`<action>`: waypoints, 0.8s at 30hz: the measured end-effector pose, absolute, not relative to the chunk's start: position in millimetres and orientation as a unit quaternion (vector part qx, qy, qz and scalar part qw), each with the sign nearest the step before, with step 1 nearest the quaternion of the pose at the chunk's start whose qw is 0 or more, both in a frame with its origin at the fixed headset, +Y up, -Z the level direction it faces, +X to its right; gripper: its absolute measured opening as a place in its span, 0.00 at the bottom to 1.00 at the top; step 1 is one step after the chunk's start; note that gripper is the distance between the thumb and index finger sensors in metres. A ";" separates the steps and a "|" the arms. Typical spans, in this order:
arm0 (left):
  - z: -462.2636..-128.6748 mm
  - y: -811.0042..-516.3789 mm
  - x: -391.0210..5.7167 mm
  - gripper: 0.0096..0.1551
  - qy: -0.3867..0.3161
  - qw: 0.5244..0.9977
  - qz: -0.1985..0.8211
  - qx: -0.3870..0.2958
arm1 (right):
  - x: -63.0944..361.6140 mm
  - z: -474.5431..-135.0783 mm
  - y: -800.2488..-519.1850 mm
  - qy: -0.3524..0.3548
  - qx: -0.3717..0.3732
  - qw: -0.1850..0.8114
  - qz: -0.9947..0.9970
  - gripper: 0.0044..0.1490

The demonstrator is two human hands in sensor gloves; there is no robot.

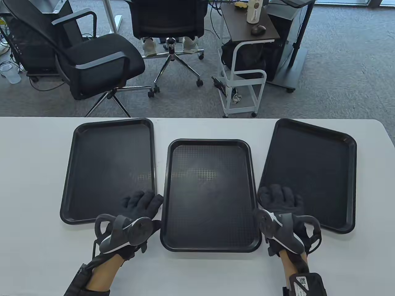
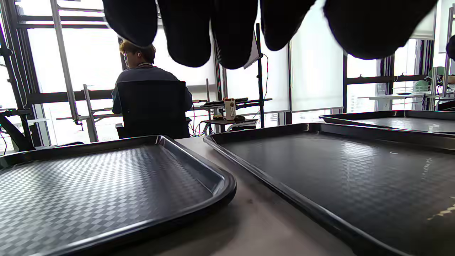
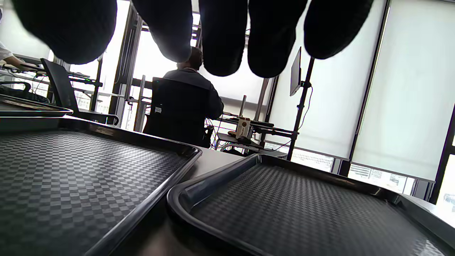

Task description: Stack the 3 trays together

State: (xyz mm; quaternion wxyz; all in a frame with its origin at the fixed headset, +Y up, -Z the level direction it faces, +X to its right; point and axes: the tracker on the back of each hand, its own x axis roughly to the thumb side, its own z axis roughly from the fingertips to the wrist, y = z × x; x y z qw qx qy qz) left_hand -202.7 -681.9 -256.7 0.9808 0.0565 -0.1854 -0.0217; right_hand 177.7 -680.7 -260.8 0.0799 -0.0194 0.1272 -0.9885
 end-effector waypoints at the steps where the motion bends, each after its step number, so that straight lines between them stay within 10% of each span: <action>1: -256.9 -681.9 -203.0 0.45 -0.185 0.981 -0.022 0.056 | 177.5 -260.8 -680.9 0.128 -0.020 0.080 -0.988 0.43; 24: -277.0 -694.8 -245.1 0.46 -0.068 0.997 -0.037 0.007 | 180.4 -260.4 -679.9 0.136 -0.017 0.073 -0.988 0.42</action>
